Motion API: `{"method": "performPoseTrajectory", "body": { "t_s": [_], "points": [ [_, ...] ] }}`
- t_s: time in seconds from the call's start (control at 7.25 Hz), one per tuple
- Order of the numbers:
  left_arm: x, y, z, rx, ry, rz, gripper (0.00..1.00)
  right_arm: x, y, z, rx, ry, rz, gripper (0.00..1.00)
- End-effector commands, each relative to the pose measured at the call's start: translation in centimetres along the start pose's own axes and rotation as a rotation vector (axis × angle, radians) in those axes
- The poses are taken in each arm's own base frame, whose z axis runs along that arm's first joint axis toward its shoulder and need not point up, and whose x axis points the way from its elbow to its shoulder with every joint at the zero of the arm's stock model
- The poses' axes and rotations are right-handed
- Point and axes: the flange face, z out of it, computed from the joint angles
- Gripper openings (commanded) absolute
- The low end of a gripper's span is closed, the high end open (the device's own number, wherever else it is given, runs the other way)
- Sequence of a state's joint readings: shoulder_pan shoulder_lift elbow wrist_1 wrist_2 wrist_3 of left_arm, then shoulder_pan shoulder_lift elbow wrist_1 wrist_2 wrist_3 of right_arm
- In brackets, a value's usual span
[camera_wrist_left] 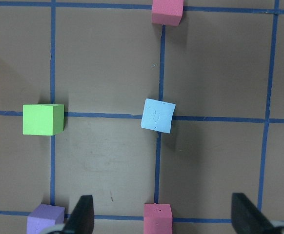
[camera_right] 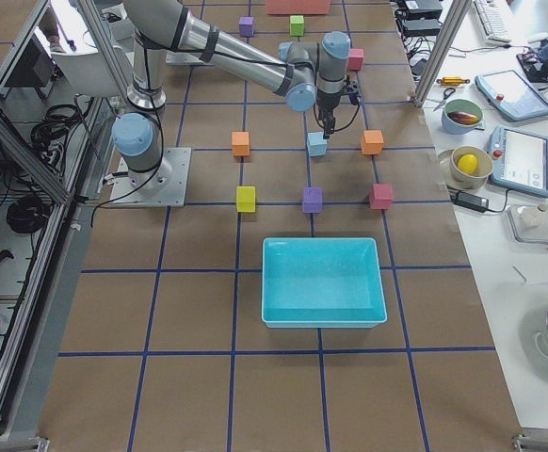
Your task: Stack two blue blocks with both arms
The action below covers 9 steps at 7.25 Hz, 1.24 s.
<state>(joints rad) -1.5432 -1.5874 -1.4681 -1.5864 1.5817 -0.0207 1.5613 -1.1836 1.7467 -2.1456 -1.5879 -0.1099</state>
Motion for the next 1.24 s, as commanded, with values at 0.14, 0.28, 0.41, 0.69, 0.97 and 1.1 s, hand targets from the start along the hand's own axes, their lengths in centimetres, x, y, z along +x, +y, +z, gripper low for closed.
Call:
{"method": "performPoseTrajectory", "body": {
  "t_s": [0.14,0.28,0.41,0.69,0.97,1.1],
  "points": [
    [-0.1,0.1,-0.1,0.001,0.003,-0.002,1.0,-0.5,1.8,4.0,-0.023,-0.021,-0.004,1.0],
    [-0.1,0.1,-0.1,0.002,-0.001,-0.001,1.0,-0.4,1.6,4.6,-0.019,-0.021,-0.002,1.0],
    [-0.1,0.2,-0.1,-0.001,-0.005,-0.001,1.0,-0.3,1.4,4.7,-0.014,-0.019,-0.004,0.74],
    [0.0,-0.1,0.3,-0.008,0.0,0.001,1.0,-0.2,1.2,4.5,-0.009,-0.009,-0.019,0.0],
    [0.0,-0.5,1.0,-0.02,-0.005,0.001,1.0,0.0,0.3,2.6,0.037,0.001,-0.006,0.0],
    [-0.3,-1.1,2.0,-0.041,0.001,0.021,1.0,-0.7,-1.5,-0.3,0.087,-0.005,-0.005,0.0]
  ]
}}
